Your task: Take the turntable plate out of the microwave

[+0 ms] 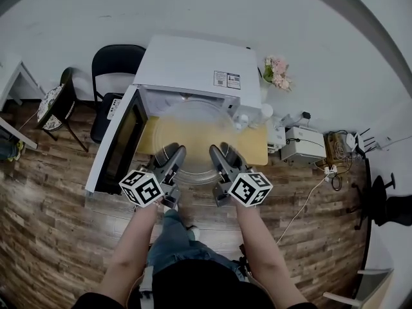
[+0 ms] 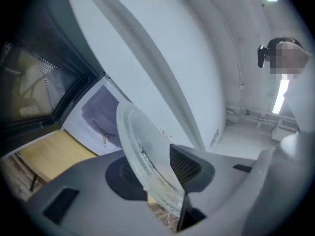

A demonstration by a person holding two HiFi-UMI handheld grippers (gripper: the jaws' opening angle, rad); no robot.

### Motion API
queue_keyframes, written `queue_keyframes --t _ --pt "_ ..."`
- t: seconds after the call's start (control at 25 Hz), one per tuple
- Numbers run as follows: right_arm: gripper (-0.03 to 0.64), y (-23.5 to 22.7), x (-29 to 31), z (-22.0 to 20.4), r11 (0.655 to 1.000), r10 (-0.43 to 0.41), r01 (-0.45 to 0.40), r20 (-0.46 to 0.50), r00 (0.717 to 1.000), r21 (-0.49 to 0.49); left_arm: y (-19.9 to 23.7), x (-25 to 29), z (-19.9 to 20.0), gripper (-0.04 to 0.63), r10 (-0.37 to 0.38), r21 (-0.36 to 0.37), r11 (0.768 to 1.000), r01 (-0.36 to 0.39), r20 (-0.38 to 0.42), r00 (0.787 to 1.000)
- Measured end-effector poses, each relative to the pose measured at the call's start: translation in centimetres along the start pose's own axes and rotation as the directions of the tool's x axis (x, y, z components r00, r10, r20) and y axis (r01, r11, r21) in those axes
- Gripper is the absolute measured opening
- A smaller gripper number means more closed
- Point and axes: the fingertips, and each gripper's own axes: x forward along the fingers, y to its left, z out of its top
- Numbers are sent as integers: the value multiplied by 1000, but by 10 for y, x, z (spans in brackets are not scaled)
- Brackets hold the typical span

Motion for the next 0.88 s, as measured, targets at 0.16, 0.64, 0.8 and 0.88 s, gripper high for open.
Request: queue_keyframes --t 0.16,0.64,0.8,0.88 --pt "215 13 -4 16 999 17 -15 41 999 -39 -16 -1 13 137 -15 77 997 14 4 1000" --pt "216 40 -10 67 990 44 -26 129 991 -138 -51 12 50 155 -65 162 985 58 36 997" --pt "216 51 -6 88 983 59 -27 174 983 -183 -61 20 71 160 -89 202 976 79 44 995" --pt "216 58 -1 99 978 62 -20 194 979 -210 -62 24 83 166 -100 216 972 88 45 994"
